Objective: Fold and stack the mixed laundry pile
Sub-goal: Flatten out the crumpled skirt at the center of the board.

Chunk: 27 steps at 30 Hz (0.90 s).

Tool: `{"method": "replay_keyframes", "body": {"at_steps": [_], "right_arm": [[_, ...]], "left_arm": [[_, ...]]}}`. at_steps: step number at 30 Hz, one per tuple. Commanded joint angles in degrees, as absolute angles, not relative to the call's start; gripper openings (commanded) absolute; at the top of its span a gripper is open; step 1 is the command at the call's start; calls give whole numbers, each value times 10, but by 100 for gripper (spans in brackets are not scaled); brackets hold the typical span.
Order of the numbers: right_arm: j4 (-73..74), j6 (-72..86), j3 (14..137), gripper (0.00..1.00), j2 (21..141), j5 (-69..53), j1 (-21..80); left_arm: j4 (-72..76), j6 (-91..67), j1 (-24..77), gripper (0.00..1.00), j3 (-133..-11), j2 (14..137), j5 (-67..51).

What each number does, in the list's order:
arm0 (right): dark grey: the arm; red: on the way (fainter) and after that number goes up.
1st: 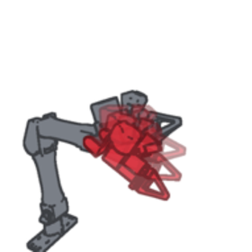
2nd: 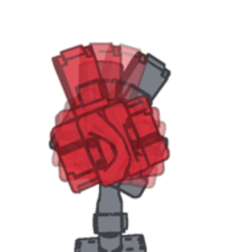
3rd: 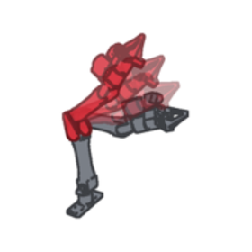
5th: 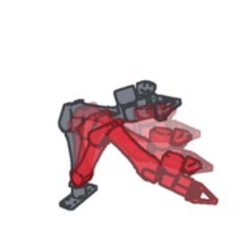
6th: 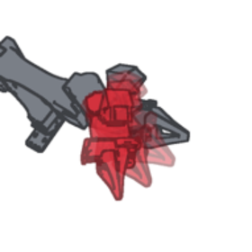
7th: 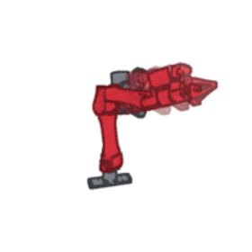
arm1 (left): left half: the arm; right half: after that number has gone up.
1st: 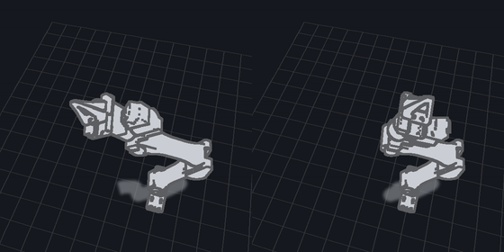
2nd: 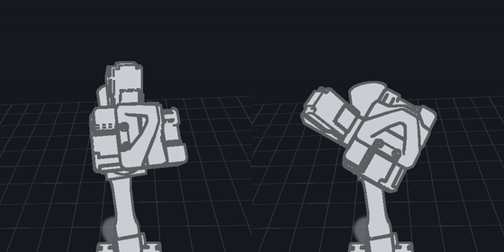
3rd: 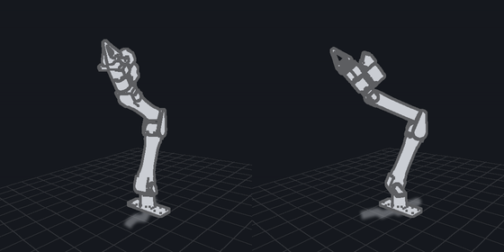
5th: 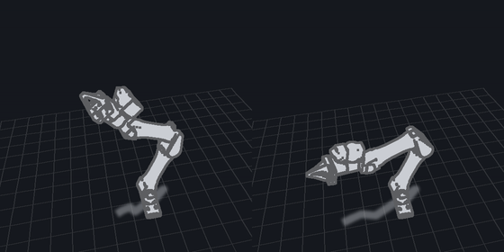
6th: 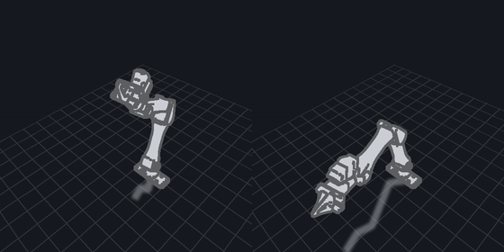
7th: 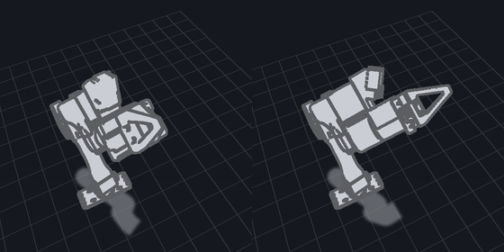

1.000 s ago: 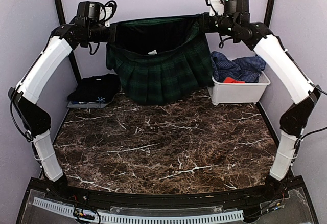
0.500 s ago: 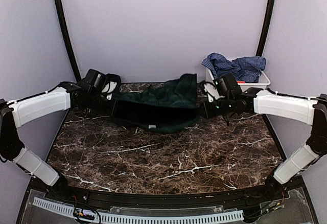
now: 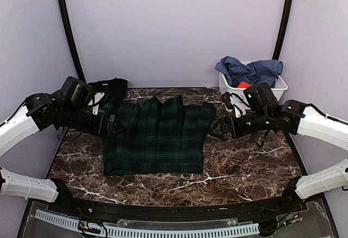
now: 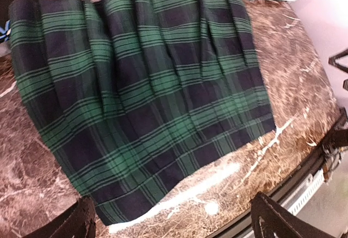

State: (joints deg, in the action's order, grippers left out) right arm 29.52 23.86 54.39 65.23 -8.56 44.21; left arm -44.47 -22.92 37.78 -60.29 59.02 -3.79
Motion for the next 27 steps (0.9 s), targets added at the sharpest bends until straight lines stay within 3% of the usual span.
{"method": "replay_keyframes", "body": {"at_steps": [1, 11, 15, 18, 21, 24, 27], "right_arm": [[278, 270, 552, 84, 746, -119, 433], [178, 327, 518, 74, 897, -158, 431], [125, 348, 508, 71, 949, -209, 431], [109, 354, 498, 51, 980, -219, 431], [99, 357, 486, 33, 1000, -227, 428], [101, 359, 471, 0, 989, -223, 423], [125, 358, 453, 0, 946, -198, 405]], "left_arm": [[-528, -320, 376, 99, -626, 626, 43], [-315, -451, 363, 99, -417, 654, -22], [-315, -467, 361, 84, -393, 726, -19], [-321, -479, 361, 67, -380, 751, -16], [-327, -484, 362, 59, -370, 761, -15], [-338, -488, 375, 46, -359, 764, -19], [-331, -496, 411, 40, -351, 775, -41]]}}
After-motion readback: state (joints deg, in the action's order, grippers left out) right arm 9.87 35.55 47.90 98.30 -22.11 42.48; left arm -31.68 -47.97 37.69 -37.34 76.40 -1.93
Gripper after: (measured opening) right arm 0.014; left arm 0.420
